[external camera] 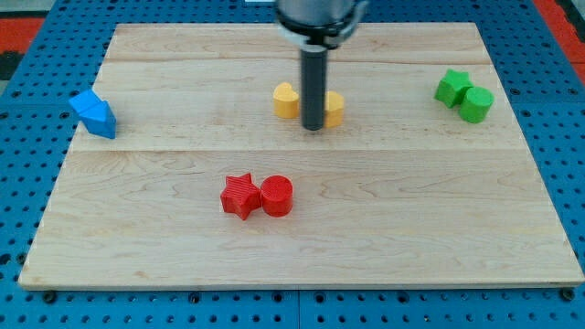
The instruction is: Slide the green star slightly left and down a bit
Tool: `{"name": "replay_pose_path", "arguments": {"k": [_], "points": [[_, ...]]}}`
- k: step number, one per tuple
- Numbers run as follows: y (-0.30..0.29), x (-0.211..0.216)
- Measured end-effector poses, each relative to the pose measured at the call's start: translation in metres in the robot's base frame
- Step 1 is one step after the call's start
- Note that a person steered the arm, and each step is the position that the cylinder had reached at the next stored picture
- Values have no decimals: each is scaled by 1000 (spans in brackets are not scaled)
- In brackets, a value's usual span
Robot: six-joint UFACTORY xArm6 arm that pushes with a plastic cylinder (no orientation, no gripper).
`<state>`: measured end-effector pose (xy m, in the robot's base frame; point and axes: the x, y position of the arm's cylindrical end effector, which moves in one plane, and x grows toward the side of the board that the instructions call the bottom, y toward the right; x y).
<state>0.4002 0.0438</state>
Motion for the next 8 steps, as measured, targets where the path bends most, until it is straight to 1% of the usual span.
{"name": "replay_pose_path", "arguments": {"k": [1,3,4,6,7,8], "points": [[8,3],[42,-8],[51,23],[204,29],[244,12],[245,-23]]}}
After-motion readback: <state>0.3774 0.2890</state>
